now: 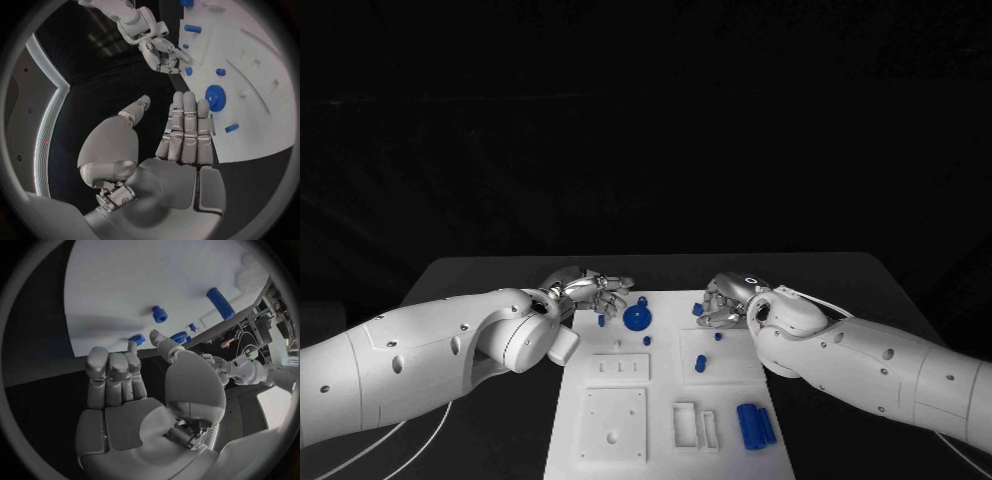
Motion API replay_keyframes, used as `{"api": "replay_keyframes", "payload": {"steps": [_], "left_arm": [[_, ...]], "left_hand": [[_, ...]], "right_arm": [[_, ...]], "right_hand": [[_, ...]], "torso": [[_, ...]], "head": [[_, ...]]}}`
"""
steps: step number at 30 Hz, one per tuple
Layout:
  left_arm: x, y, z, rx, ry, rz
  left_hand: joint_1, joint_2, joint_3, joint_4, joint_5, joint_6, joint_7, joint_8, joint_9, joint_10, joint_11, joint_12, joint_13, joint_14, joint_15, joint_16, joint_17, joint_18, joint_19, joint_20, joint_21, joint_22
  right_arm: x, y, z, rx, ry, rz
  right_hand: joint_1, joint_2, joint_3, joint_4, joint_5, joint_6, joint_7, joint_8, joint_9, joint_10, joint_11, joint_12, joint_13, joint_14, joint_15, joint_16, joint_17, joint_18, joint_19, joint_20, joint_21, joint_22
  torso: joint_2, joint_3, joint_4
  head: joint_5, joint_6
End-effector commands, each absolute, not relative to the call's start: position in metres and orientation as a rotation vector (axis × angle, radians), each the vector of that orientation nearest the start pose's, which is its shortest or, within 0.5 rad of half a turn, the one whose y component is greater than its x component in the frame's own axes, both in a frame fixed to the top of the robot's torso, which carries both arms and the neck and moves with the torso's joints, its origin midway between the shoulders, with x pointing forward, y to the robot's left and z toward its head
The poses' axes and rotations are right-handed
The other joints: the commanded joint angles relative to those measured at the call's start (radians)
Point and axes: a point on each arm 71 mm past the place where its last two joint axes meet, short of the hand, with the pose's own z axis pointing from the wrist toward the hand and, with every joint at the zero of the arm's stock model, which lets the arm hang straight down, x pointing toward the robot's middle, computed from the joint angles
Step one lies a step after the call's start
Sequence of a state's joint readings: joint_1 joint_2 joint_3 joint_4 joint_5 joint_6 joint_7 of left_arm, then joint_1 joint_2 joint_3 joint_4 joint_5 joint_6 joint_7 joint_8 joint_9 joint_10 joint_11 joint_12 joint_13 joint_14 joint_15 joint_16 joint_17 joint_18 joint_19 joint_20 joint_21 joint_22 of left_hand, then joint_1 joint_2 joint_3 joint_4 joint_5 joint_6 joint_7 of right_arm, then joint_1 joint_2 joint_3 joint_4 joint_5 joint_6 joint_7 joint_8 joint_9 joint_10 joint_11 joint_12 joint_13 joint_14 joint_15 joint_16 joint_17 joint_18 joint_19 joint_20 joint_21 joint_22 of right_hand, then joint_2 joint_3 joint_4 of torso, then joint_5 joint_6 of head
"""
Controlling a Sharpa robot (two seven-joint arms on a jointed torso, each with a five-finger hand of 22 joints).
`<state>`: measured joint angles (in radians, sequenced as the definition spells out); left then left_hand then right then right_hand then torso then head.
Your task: Assemble the parts on the task board
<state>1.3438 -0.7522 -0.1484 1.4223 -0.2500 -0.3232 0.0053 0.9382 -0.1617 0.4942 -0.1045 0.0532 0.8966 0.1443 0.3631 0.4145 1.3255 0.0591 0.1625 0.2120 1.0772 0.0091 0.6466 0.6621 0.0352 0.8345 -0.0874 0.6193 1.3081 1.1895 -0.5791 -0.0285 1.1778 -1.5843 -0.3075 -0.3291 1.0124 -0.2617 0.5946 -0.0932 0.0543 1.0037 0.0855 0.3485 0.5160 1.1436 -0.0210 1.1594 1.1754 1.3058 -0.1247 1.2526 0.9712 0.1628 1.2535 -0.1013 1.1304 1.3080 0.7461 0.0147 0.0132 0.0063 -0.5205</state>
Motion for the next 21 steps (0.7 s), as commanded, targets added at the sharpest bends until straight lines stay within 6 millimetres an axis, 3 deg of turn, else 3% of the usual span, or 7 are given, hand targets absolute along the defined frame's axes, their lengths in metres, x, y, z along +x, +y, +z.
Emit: {"api": "replay_keyframes", "payload": {"steps": [1,8,15,21], "left_arm": [[0.5170,0.1924,-0.1710,-0.929,1.771,-1.188],[0.5169,0.1935,-0.1709,-0.931,1.770,-1.186],[0.5171,0.1936,-0.1710,-0.931,1.770,-1.185],[0.5170,0.1927,-0.1710,-0.930,1.771,-1.187]], "left_hand": [[0.013,0.000,0.000,-0.006,-0.004,-0.006,0.002,-0.005,-0.002,-0.007,-0.002,-0.005,0.000,-0.007,0.003,0.004,-0.001,0.021,-0.008,0.002,0.004,0.009],[0.014,0.001,0.001,-0.007,-0.004,-0.008,0.002,-0.006,-0.002,-0.008,-0.002,-0.006,0.000,-0.007,0.004,0.004,-0.002,0.021,-0.008,0.002,0.004,0.009],[0.015,0.001,0.001,-0.007,-0.004,-0.008,0.003,-0.006,-0.002,-0.009,-0.001,-0.006,0.001,-0.007,0.004,0.004,-0.002,0.021,-0.008,0.002,0.004,0.009],[0.015,0.001,0.001,-0.008,-0.004,-0.008,0.003,-0.006,-0.002,-0.009,-0.001,-0.006,0.001,-0.007,0.004,0.004,-0.002,0.021,-0.008,0.002,0.004,0.009]], "right_arm": [[0.5483,-0.1757,-0.2110,-0.086,1.691,0.321],[0.5492,-0.1756,-0.2120,-0.081,1.692,0.320],[0.5503,-0.1727,-0.2121,-0.079,1.687,0.321],[0.5514,-0.1665,-0.2128,-0.083,1.691,0.324]], "right_hand": [[-0.005,0.002,0.003,0.016,-0.005,-0.020,0.010,-0.015,-0.006,-0.011,0.005,-0.005,-0.002,0.003,0.001,-0.004,-0.002,0.099,-0.007,0.002,-0.005,0.003],[-0.005,-0.004,0.008,0.036,-0.005,-0.052,0.024,-0.037,-0.016,-0.020,0.018,-0.009,-0.006,0.002,0.013,-0.006,-0.002,0.099,-0.011,0.005,-0.007,0.004],[-0.002,-0.007,0.008,0.038,-0.005,-0.057,0.026,-0.040,-0.018,-0.021,0.020,-0.008,-0.005,0.001,0.015,-0.006,-0.002,0.099,-0.011,0.005,-0.007,0.004],[-0.005,-0.013,0.005,0.043,-0.005,-0.061,0.028,-0.043,-0.019,-0.022,0.022,-0.008,-0.005,0.001,0.017,-0.006,-0.002,0.099,-0.012,0.005,-0.008,0.004]], "torso": [[-0.001,0.0009,0.0010],[0.000,0.0006,0.0014],[-0.001,0.0015,-0.0016],[0.000,0.0011,0.0001]], "head": [[0.000,-0.002],[0.004,-0.005],[0.006,-0.006],[0.004,-0.006]]}}
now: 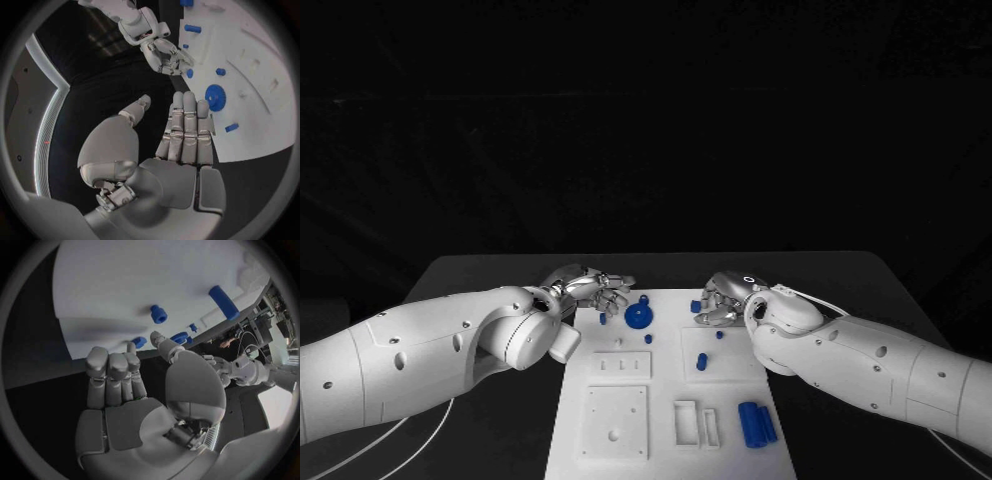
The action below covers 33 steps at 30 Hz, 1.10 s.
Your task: Assemble the parts on the task board
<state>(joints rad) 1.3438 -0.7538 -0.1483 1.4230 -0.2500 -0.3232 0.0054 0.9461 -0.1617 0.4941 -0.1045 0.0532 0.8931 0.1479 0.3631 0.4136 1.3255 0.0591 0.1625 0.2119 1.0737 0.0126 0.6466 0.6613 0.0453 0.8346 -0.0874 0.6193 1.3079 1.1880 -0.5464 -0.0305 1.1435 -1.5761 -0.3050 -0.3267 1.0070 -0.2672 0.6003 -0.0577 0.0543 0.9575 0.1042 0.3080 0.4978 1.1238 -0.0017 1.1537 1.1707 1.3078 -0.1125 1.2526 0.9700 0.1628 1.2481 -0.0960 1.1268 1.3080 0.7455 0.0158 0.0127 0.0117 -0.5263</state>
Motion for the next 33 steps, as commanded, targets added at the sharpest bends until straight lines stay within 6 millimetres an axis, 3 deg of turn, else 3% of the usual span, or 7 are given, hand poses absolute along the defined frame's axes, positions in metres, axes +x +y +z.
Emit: {"api": "replay_keyframes", "payload": {"steps": [1,19,33], "left_arm": [[0.517,0.193,-0.171,-0.930,1.771,-1.187],[0.517,0.191,-0.171,-0.929,1.773,-1.188],[0.517,0.191,-0.171,-0.929,1.774,-1.188]], "left_hand": [[0.008,0.001,0.001,-0.008,-0.004,-0.005,-0.001,-0.006,-0.001,-0.009,-0.001,-0.006,0.001,-0.004,0.000,0.004,-0.001,0.011,-0.008,0.002,0.004,0.009],[0.008,0.001,0.000,-0.009,-0.004,-0.006,0.000,-0.007,-0.001,-0.010,-0.001,-0.007,0.001,-0.004,0.000,0.004,-0.002,0.010,-0.008,0.002,0.004,0.009],[0.010,0.000,0.000,-0.010,-0.004,-0.007,0.000,-0.007,-0.001,-0.011,0.000,-0.007,0.001,-0.004,0.000,0.005,-0.002,0.010,-0.008,0.002,0.004,0.009]], "right_arm": [[0.552,-0.165,-0.213,-0.083,1.691,0.323],[0.558,-0.149,-0.216,-0.077,1.696,0.306],[0.560,-0.139,-0.216,-0.076,1.682,0.305]], "right_hand": [[-0.003,-0.011,-0.004,0.010,-0.005,-0.017,0.011,-0.005,-0.002,-0.003,0.004,-0.003,-0.001,-0.001,0.006,-0.007,-0.001,0.099,-0.007,0.001,-0.004,0.004],[-0.035,-0.022,-0.028,0.044,-0.005,-0.032,0.016,-0.016,-0.007,-0.015,0.009,-0.002,0.001,-0.004,0.011,-0.008,0.000,0.099,-0.013,0.001,-0.009,0.005],[-0.028,-0.015,-0.020,0.060,-0.005,-0.023,0.014,-0.012,-0.005,-0.019,0.008,0.000,0.001,-0.005,0.010,-0.009,0.001,0.099,-0.015,0.000,-0.010,0.005]], "torso": [[0.000,0.0002,0.0011],[0.000,-0.0001,0.0008],[0.000,0.0010,-0.0002]], "head": [[-0.001,-0.001],[0.000,-0.004],[0.002,-0.004]]}}
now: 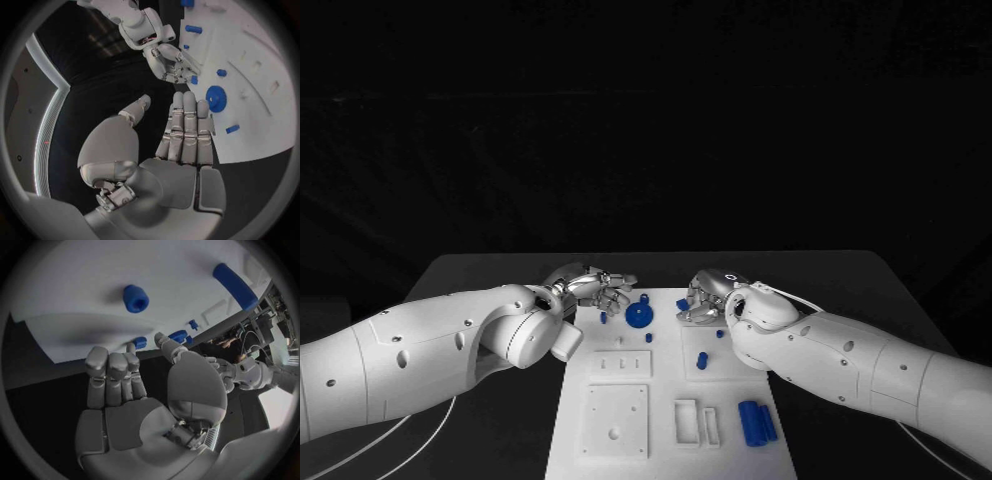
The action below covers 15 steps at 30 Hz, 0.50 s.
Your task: Assemble the parts on the task board
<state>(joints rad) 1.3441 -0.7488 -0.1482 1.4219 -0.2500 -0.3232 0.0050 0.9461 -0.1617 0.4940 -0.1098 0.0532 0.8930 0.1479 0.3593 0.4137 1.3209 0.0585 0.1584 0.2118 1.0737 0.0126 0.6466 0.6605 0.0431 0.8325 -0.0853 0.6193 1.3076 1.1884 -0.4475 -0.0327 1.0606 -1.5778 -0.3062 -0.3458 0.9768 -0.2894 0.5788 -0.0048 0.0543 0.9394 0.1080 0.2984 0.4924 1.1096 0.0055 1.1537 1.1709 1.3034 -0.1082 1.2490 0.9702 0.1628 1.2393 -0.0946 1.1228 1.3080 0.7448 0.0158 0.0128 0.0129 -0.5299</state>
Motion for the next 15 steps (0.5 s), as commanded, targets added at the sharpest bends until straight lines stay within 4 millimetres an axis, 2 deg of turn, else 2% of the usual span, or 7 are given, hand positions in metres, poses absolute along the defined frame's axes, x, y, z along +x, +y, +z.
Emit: {"api": "replay_keyframes", "payload": {"steps": [1,8,15], "left_arm": [[0.5175,0.1908,-0.1710,-0.929,1.774,-1.187],[0.5176,0.1902,-0.1710,-0.929,1.775,-1.188],[0.5178,0.1902,-0.1711,-0.929,1.775,-1.187]], "left_hand": [[0.010,0.000,0.000,-0.005,-0.004,-0.007,0.001,-0.004,-0.002,-0.006,0.000,-0.003,0.002,-0.004,0.000,0.005,-0.001,0.013,-0.006,0.000,0.004,0.009],[0.010,0.000,0.000,-0.005,-0.004,-0.007,0.001,-0.004,-0.002,-0.006,0.000,-0.003,0.002,-0.004,0.001,0.005,-0.001,0.013,-0.006,0.000,0.004,0.009],[0.010,0.001,0.000,-0.005,-0.004,-0.007,0.001,-0.004,-0.002,-0.006,0.000,-0.003,0.002,-0.004,0.001,0.005,-0.001,0.013,-0.006,0.000,0.004,0.009]], "right_arm": [[0.5605,-0.1380,-0.2160,-0.075,1.679,0.303],[0.5618,-0.1360,-0.2161,-0.078,1.672,0.297],[0.5628,-0.1346,-0.2159,-0.077,1.664,0.300]], "right_hand": [[0.004,0.009,0.005,0.011,-0.005,-0.005,0.010,-0.002,0.000,-0.005,0.000,0.000,0.001,-0.001,0.005,-0.005,0.001,0.099,-0.005,-0.002,-0.007,0.005],[0.022,0.012,0.021,0.017,-0.005,0.000,0.009,0.000,0.001,-0.005,-0.001,0.001,0.000,0.000,0.004,-0.005,0.001,0.099,-0.004,-0.003,-0.006,0.005],[0.075,0.032,0.069,0.011,-0.005,0.004,0.008,0.001,0.002,-0.003,-0.002,0.003,-0.001,0.002,0.003,-0.005,0.001,0.099,-0.001,-0.004,-0.005,0.006]], "torso": [[0.000,0.0011,-0.0006],[0.000,0.0008,-0.0006],[0.000,0.0012,-0.0004]], "head": [[0.001,-0.001],[0.001,-0.003],[0.002,-0.002]]}}
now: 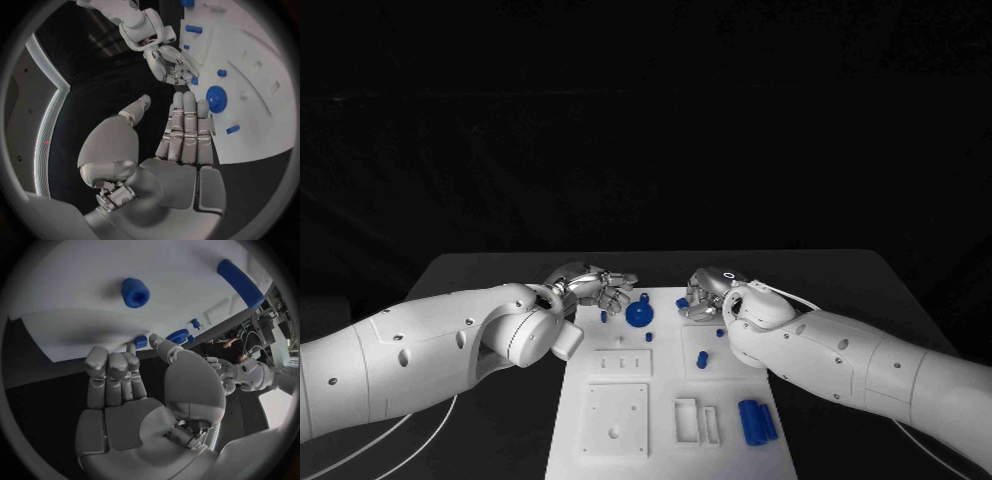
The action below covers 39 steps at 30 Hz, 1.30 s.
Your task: Assemble the parts on the task board
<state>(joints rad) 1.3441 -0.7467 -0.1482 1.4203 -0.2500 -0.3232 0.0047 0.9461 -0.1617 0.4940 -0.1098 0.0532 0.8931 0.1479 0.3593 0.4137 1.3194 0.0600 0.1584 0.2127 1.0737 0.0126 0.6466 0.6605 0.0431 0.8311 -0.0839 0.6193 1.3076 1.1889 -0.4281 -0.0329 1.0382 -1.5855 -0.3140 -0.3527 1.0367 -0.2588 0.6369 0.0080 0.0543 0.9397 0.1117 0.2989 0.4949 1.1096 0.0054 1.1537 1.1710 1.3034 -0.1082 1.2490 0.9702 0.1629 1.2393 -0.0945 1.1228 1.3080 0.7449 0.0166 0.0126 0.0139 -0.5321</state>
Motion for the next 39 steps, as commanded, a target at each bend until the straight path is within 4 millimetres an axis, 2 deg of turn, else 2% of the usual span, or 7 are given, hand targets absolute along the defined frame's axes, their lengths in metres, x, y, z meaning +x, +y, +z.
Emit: {"api": "replay_keyframes", "payload": {"steps": [1,10,16,23,29,33,39], "left_arm": [[0.5178,0.1899,-0.1711,-0.928,1.776,-1.188],[0.5175,0.1891,-0.1709,-0.926,1.778,-1.191],[0.5172,0.1888,-0.1709,-0.926,1.781,-1.192],[0.5174,0.1891,-0.1710,-0.927,1.781,-1.191],[0.5174,0.1891,-0.1710,-0.927,1.781,-1.191],[0.5175,0.1897,-0.1710,-0.928,1.781,-1.190],[0.5176,0.1900,-0.1711,-0.928,1.781,-1.189]], "left_hand": [[0.010,0.001,0.000,-0.005,-0.004,-0.007,0.001,-0.004,-0.002,-0.005,-0.001,-0.003,0.001,-0.004,0.001,0.005,-0.001,0.013,-0.005,-0.001,0.004,0.009],[0.011,0.002,0.001,-0.005,-0.004,-0.007,0.001,-0.004,-0.001,-0.005,-0.001,-0.003,0.001,-0.004,0.001,0.005,-0.001,0.013,-0.005,-0.001,0.004,0.009],[0.011,0.002,0.000,-0.006,-0.004,-0.008,0.001,-0.004,-0.001,-0.005,-0.001,-0.003,0.001,-0.004,0.001,0.005,-0.002,0.013,-0.005,-0.001,0.004,0.009],[0.011,0.002,0.000,-0.006,-0.004,-0.008,0.001,-0.004,-0.002,-0.005,-0.001,-0.004,0.001,-0.004,0.001,0.005,-0.002,0.013,-0.005,-0.001,0.004,0.008],[0.011,0.001,0.000,-0.006,-0.004,-0.009,0.002,-0.005,-0.002,-0.006,-0.001,-0.004,0.002,-0.004,0.001,0.005,-0.002,0.013,-0.005,-0.001,0.004,0.008],[0.011,0.001,0.000,-0.006,-0.004,-0.009,0.002,-0.005,-0.002,-0.006,0.000,-0.004,0.002,-0.004,0.001,0.005,-0.002,0.013,-0.005,-0.001,0.004,0.008],[0.011,0.000,0.000,-0.006,-0.004,-0.010,0.002,-0.005,-0.002,-0.007,0.000,-0.005,0.002,-0.005,0.001,0.005,-0.002,0.013,-0.005,-0.001,0.004,0.008]], "right_arm": [[0.5630,-0.1344,-0.2160,-0.078,1.665,0.299],[0.5649,-0.1306,-0.2186,-0.088,1.663,0.292],[0.5644,-0.1284,-0.2221,-0.097,1.666,0.289],[0.5641,-0.1314,-0.2215,-0.094,1.660,0.288],[0.5624,-0.1303,-0.2203,-0.096,1.651,0.305],[0.5617,-0.1300,-0.2194,-0.090,1.643,0.317],[0.5614,-0.1300,-0.2189,-0.087,1.637,0.326]], "right_hand": [[0.023,0.004,0.018,-0.004,-0.005,0.004,0.004,0.000,0.000,-0.003,-0.002,0.003,-0.001,0.002,0.003,-0.005,0.001,0.099,-0.001,-0.004,-0.005,0.006],[0.068,0.006,0.062,-0.031,-0.005,0.007,0.004,0.001,0.001,-0.002,-0.002,0.005,-0.003,0.002,0.003,-0.005,0.002,0.099,-0.001,-0.001,-0.004,0.008],[0.054,-0.008,0.055,-0.035,-0.005,0.005,0.006,-0.001,0.000,-0.003,0.000,0.005,-0.003,0.002,0.005,-0.005,0.002,0.099,0.000,0.003,-0.002,0.009],[0.059,-0.005,0.059,-0.041,-0.002,0.002,0.007,-0.002,-0.001,-0.004,0.000,0.005,-0.004,0.002,0.005,-0.005,0.002,0.099,-0.001,0.004,-0.002,0.009],[0.047,-0.010,0.068,-0.062,0.059,-0.012,0.013,-0.015,-0.010,-0.008,0.007,0.005,-0.005,0.002,0.011,-0.008,0.001,0.099,-0.002,0.009,-0.004,0.010],[0.018,-0.018,0.046,-0.077,0.131,-0.027,0.019,-0.025,-0.016,-0.013,0.012,0.006,-0.006,0.002,0.016,-0.008,0.001,0.099,-0.001,0.011,-0.004,0.010],[-0.011,-0.023,0.011,-0.091,0.172,-0.036,0.022,-0.031,-0.021,-0.018,0.015,0.008,-0.006,0.001,0.019,-0.008,0.002,0.099,-0.001,0.010,-0.005,0.010]], "torso": [[0.000,0.0003,-0.0002],[0.001,0.0005,0.0000],[0.003,0.0010,0.0018],[0.003,0.0002,-0.0004],[0.002,0.0012,-0.0014],[0.001,0.0014,-0.0003],[0.001,0.0014,-0.0001]], "head": [[0.001,0.001],[0.002,0.000],[0.002,-0.002],[0.005,-0.007],[0.006,-0.009],[0.006,-0.010],[0.008,-0.010]]}}
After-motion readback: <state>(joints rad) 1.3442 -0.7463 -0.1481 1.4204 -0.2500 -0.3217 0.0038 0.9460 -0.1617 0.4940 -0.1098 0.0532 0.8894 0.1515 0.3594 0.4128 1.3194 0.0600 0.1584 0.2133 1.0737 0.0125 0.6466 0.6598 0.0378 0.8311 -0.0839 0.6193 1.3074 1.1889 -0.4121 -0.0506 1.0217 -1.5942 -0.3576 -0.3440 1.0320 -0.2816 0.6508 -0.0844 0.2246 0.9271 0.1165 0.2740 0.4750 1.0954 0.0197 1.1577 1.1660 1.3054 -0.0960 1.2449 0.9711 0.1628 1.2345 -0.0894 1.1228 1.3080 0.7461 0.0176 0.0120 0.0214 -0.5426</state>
